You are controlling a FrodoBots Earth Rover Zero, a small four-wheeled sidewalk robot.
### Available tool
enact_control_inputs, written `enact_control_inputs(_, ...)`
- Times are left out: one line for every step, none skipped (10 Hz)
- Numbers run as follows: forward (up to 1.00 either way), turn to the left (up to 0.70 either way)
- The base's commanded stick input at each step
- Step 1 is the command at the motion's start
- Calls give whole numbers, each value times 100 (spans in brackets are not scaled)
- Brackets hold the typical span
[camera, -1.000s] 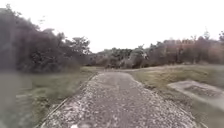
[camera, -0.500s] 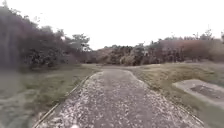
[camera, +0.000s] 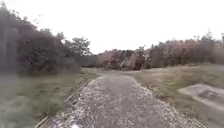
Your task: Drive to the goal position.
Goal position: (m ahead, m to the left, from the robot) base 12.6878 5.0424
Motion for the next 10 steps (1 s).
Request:
enact_control_inputs(100,0)
enact_control_inputs(100,0)
enact_control_inputs(100,0)
enact_control_inputs(100,0)
enact_control_inputs(100,0)
enact_control_inputs(100,0)
enact_control_inputs(100,0)
enact_control_inputs(100,0)
enact_control_inputs(100,0)
enact_control_inputs(100,0)
